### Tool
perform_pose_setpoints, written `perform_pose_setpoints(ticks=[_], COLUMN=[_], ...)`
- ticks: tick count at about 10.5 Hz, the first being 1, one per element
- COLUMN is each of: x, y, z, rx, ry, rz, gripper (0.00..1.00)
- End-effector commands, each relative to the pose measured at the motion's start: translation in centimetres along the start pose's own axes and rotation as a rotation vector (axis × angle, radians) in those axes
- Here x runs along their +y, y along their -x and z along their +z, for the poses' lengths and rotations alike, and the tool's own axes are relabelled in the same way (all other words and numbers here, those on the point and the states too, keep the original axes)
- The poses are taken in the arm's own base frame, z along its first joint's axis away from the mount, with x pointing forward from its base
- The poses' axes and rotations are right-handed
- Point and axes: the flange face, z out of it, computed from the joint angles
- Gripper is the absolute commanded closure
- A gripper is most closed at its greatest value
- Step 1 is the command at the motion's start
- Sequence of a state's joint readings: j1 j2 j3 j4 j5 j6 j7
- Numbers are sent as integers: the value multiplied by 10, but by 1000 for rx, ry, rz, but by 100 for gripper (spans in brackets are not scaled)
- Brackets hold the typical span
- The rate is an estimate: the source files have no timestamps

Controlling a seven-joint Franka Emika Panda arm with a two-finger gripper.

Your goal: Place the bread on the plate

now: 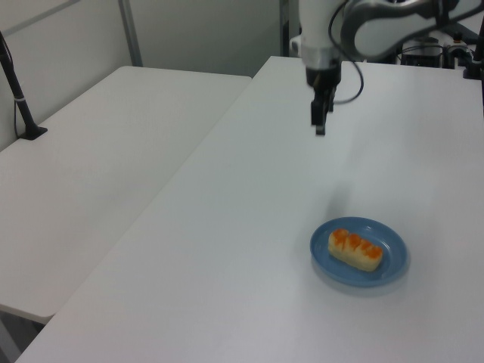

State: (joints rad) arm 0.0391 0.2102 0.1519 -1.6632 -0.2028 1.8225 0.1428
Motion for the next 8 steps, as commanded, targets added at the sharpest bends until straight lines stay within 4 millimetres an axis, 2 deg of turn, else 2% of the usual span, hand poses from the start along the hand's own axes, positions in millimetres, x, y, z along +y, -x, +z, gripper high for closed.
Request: perform_pose_setpoints(ticks=[1,2,4,5,8], x=[83,101,120,124,128], y=[42,54,70,74,76], z=[-54,-70,-88,-93,-94], rx=[-2,8,18,21,17], ry=[-109,-114,-110,-112,-117], rz=[-39,-7,34,52,73], gripper=[0,0,0,0,0])
